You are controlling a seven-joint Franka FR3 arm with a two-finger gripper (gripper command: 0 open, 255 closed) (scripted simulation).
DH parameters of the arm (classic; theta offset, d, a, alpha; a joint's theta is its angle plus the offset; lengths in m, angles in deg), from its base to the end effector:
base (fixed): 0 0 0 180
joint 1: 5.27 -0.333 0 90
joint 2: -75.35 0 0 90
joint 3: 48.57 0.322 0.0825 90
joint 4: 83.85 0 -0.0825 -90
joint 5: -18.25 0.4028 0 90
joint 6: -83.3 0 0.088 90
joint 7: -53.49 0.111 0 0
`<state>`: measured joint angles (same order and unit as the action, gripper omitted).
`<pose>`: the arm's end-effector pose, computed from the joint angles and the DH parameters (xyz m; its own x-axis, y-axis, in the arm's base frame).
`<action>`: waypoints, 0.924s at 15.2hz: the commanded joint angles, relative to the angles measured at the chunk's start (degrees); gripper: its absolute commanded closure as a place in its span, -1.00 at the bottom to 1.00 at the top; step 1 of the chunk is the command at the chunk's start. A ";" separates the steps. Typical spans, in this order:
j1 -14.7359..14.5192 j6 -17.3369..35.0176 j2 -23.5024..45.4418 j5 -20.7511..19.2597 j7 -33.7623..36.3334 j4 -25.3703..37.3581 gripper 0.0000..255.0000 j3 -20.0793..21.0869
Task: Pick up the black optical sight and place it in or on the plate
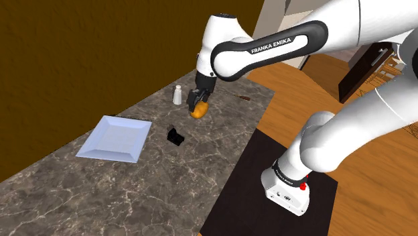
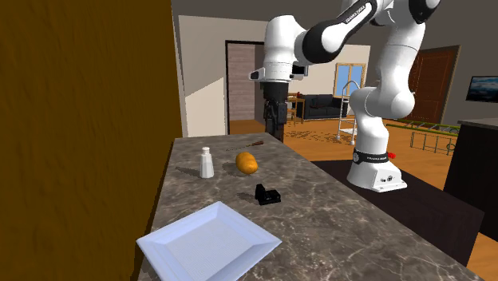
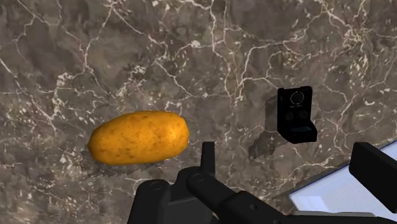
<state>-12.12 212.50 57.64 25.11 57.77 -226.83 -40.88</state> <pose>0.4375 0.1168 0.3937 0.9932 0.0993 0.0608 0.1030 -0.9928 -0.0616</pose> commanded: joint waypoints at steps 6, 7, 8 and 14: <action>-2.26 9.98 14.27 1.35 0.84 3.24 -1.00 2.71; -2.56 11.23 16.38 1.39 0.99 3.95 -1.00 3.05; -2.88 12.44 18.50 1.39 1.15 4.72 -1.00 3.38; -3.75 17.05 24.98 0.98 1.75 6.27 -1.00 4.02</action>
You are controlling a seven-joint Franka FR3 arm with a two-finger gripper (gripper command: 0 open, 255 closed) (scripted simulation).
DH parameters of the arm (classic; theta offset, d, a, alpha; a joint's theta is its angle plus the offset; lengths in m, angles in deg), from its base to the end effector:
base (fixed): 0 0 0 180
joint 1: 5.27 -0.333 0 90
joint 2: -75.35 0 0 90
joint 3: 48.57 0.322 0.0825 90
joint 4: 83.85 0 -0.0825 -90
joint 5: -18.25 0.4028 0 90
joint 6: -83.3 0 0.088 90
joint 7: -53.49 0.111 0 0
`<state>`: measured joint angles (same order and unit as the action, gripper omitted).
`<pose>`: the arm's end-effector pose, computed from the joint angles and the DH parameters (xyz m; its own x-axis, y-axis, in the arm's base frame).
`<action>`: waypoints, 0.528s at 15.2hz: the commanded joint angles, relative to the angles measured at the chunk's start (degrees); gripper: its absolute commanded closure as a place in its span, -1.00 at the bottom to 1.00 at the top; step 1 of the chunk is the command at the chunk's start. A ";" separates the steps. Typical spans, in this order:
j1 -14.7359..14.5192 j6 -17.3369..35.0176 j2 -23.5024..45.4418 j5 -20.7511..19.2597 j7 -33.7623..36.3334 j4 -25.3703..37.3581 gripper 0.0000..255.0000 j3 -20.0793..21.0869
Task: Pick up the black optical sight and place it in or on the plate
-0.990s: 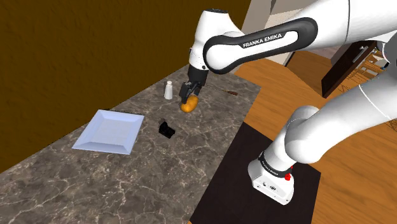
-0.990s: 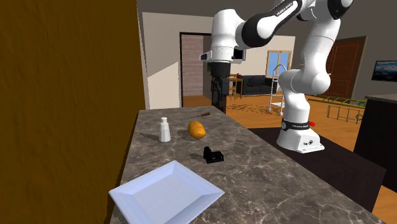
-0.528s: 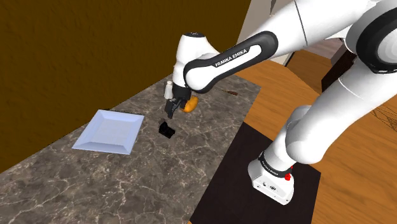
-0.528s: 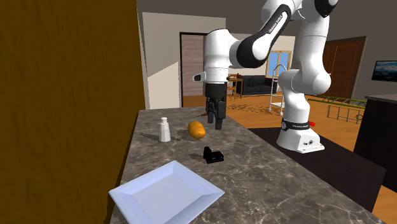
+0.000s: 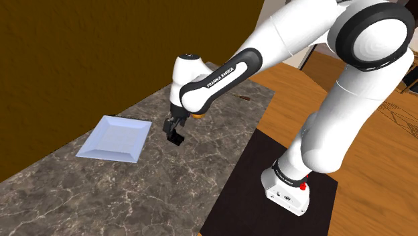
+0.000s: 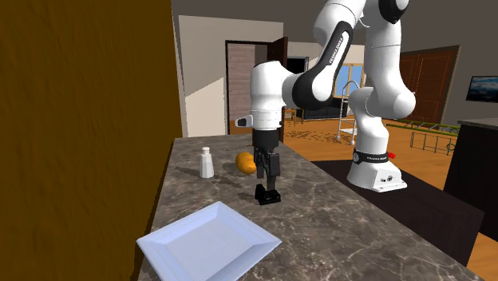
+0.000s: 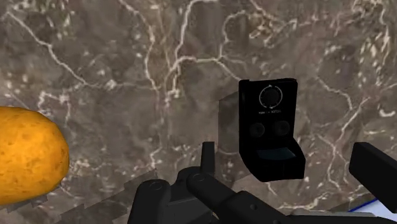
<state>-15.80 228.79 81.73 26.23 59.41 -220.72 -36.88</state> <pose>0.4790 0.1952 0.2641 0.9856 0.1675 0.0229 0.1690 -0.9796 -0.1085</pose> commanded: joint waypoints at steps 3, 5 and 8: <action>-0.30 3.02 3.03 -0.47 0.35 0.04 -1.00 0.00; -0.43 4.19 4.18 -0.66 0.48 0.01 -1.00 -0.03; -0.43 4.19 4.18 -0.66 0.48 0.02 -1.00 -0.03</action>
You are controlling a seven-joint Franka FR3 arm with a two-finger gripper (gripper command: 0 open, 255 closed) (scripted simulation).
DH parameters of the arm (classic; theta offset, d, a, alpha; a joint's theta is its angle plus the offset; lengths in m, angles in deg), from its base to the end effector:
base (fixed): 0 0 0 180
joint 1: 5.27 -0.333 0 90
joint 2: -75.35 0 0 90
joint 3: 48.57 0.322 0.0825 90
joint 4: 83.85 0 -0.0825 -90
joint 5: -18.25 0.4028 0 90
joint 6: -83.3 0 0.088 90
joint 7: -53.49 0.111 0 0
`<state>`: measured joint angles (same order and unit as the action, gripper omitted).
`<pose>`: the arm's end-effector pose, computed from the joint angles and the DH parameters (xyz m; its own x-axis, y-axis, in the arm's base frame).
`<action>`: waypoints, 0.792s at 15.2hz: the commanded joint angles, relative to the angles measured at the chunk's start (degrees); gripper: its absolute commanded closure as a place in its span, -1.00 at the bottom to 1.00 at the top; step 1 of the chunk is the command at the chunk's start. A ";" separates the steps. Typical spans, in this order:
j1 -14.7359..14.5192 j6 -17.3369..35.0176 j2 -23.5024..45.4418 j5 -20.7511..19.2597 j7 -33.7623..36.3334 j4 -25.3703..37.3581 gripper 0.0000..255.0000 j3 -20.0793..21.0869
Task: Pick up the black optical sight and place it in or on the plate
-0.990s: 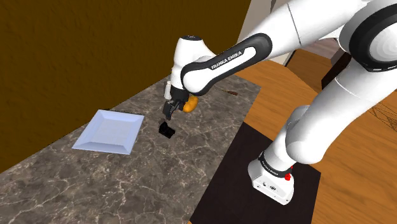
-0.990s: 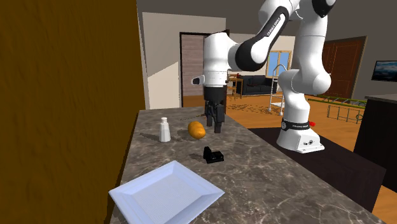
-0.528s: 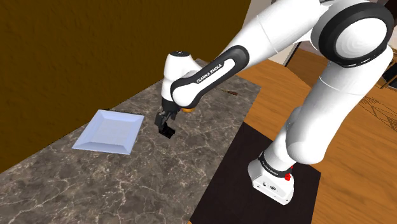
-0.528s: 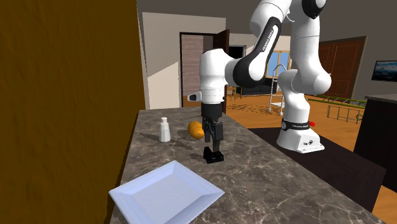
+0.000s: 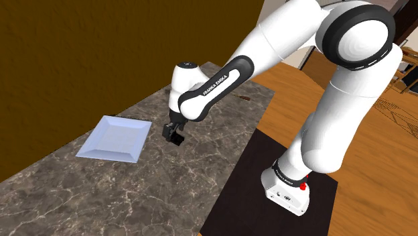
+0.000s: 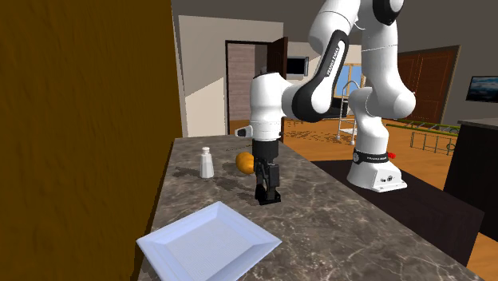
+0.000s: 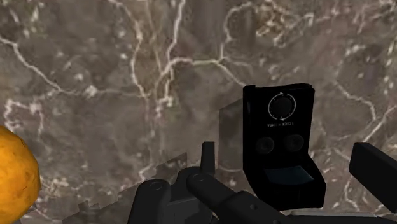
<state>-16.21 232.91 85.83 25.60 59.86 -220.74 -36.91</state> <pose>0.4793 0.1988 0.2342 0.9856 0.1677 0.0229 0.1692 -0.9795 -0.1090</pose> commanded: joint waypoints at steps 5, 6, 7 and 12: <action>-0.01 0.06 0.08 -0.02 0.02 0.03 1.00 0.00; -0.01 0.06 0.08 -0.02 0.02 0.03 1.00 0.00; -0.01 0.06 0.08 -0.02 0.02 0.03 1.00 0.00; -0.01 0.06 0.08 -0.02 0.02 0.03 1.00 0.00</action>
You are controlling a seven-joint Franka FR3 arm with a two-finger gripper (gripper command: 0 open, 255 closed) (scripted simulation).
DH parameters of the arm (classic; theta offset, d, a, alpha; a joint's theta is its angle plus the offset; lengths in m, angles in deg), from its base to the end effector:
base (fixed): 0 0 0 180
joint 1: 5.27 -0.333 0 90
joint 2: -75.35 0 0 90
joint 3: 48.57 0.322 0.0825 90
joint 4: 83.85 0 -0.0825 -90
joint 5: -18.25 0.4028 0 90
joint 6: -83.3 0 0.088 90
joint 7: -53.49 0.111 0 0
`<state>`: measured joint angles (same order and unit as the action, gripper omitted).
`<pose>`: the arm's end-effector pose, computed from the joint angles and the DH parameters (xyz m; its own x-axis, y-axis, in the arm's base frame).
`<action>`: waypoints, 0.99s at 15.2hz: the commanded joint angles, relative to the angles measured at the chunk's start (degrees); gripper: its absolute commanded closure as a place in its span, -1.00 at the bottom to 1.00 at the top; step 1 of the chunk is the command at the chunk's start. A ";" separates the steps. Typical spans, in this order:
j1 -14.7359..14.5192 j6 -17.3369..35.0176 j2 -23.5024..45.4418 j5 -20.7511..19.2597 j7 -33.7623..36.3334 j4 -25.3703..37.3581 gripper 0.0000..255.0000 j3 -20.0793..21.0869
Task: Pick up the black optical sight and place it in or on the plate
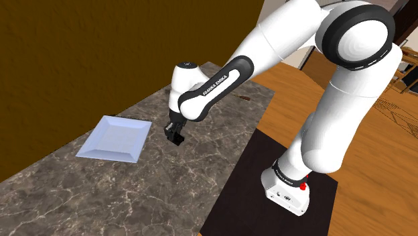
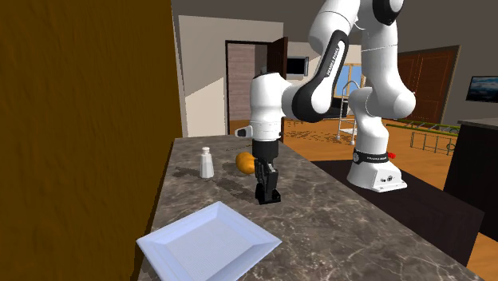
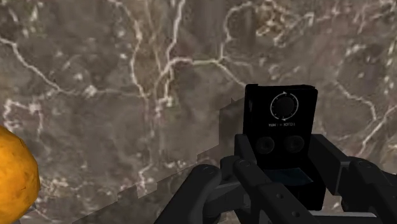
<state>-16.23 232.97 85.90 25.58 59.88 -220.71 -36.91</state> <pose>0.4794 0.1991 0.2339 0.9855 0.1679 0.0232 0.1694 -0.9795 -0.1090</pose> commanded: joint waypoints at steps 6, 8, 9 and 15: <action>0.15 -3.02 -2.76 0.37 -0.02 0.30 1.00 0.13; 0.21 -4.56 -4.08 0.53 -0.02 0.52 1.00 0.17; 0.24 -5.33 -4.73 0.61 -0.01 0.65 1.00 0.18; 0.38 -10.00 -8.38 0.98 0.05 1.71 1.00 0.19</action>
<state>-15.90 223.90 78.13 26.51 59.97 -219.30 -36.69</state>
